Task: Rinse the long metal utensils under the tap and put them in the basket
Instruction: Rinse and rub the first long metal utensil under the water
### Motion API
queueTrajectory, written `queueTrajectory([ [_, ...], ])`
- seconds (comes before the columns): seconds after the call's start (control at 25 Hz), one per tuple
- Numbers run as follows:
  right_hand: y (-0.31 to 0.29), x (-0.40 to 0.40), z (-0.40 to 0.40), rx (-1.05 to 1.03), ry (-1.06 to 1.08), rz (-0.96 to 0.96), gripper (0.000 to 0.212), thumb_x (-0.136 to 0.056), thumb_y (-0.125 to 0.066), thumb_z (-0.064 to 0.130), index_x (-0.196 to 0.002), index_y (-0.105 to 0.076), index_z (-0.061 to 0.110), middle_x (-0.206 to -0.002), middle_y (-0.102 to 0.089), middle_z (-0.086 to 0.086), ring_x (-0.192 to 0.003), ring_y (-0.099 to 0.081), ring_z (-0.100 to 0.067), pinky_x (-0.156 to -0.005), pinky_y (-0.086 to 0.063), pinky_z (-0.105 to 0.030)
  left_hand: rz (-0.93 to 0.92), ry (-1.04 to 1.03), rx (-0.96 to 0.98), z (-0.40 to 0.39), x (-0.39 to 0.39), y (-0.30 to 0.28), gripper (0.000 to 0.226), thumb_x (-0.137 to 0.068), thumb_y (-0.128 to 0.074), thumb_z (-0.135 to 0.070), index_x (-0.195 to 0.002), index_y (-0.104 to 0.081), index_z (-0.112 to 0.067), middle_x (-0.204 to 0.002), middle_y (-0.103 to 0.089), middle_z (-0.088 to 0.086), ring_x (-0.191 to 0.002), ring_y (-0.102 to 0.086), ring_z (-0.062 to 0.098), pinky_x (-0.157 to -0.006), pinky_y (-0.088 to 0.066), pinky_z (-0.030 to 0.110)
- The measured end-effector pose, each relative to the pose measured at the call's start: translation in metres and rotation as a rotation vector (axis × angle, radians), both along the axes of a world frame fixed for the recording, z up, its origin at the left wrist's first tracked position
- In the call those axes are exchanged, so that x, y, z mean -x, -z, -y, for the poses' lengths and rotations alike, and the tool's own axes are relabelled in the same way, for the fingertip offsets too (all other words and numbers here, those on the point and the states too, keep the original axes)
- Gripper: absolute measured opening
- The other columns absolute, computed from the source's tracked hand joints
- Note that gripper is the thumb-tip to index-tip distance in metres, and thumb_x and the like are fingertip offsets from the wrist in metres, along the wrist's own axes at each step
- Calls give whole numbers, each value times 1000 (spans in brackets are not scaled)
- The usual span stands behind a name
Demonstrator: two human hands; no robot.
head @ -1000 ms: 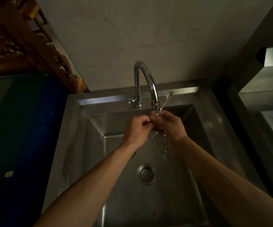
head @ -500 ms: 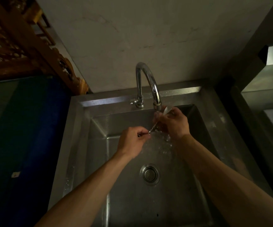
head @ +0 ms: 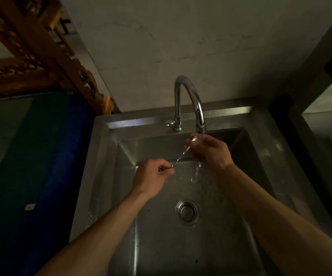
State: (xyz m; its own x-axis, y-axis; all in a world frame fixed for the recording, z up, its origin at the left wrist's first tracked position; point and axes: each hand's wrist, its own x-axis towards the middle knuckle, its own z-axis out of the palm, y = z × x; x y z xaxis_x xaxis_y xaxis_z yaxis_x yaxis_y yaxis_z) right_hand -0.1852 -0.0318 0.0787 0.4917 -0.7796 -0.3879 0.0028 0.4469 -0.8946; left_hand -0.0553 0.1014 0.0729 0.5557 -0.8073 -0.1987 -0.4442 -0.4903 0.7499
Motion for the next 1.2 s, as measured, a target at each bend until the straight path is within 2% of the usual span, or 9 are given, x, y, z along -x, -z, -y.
queueTrajectory([
  [0.12,-1,4,2,15,38,-36,16,-92,-63,20,-101,-70,9,-94,-75,-8,-88,-73,-21,-74,-60,-34,19,19,-13,1,3,-1,4,-75,-76,-24,-78,-72,-23,-66,-64,-14,-61,-55,0,-65,-45,22],
  [0.28,-2,11,4,59,-30,-57,14,-90,-64,11,-103,-69,6,-88,-75,-6,-80,-74,-17,-64,-57,-23,60,20,-28,4,5,-3,4,-76,-74,-27,-78,-71,-25,-70,-67,-10,-67,-61,8,-69,-49,28],
  [0.4,-2,13,5,60,23,-93,14,-89,-65,16,-96,-69,4,-82,-74,-8,-76,-73,-18,-66,-58,-26,91,31,-29,9,6,-6,4,-77,-74,-28,-76,-71,-26,-70,-68,-9,-69,-63,10,-69,-50,28],
  [0.64,-3,5,-7,10,-184,-158,9,-86,-69,15,-93,-68,8,-79,-72,-2,-65,-70,-7,-62,-57,-24,68,37,13,20,21,-8,4,-77,-73,-26,-76,-71,-23,-68,-67,-7,-66,-62,11,-69,-52,33],
  [0.76,-8,9,1,-35,-11,-160,14,-88,-67,24,-91,-70,10,-80,-74,-5,-67,-71,-11,-67,-58,-30,32,34,35,24,25,-9,3,-78,-72,-28,-78,-72,-25,-70,-68,-8,-68,-63,11,-71,-54,35],
  [0.84,-9,13,4,-35,93,-123,17,-89,-66,24,-96,-69,9,-83,-74,-3,-71,-71,-11,-62,-57,-25,43,41,26,27,27,-10,5,-78,-72,-29,-80,-72,-25,-73,-70,-6,-70,-64,12,-70,-53,33],
  [0.96,-8,13,-12,61,-102,-176,8,-89,-66,17,-94,-69,11,-83,-72,-2,-75,-68,-13,-64,-54,-25,50,24,23,30,31,-10,4,-77,-72,-30,-77,-71,-26,-64,-64,-11,-63,-60,9,-65,-50,31],
  [1.12,-13,21,12,-55,182,-115,14,-90,-65,24,-93,-70,11,-90,-74,-8,-82,-71,-20,-76,-58,-35,44,49,-11,22,34,-8,5,-78,-72,-33,-80,-71,-28,-66,-63,-16,-65,-59,5,-69,-52,30],
  [1.2,-13,23,15,20,169,-149,13,-88,-67,20,-97,-69,10,-92,-73,-9,-84,-71,-20,-76,-60,-34,55,29,-3,22,31,-6,5,-77,-73,-31,-80,-72,-27,-68,-65,-13,-67,-61,9,-71,-53,34],
])
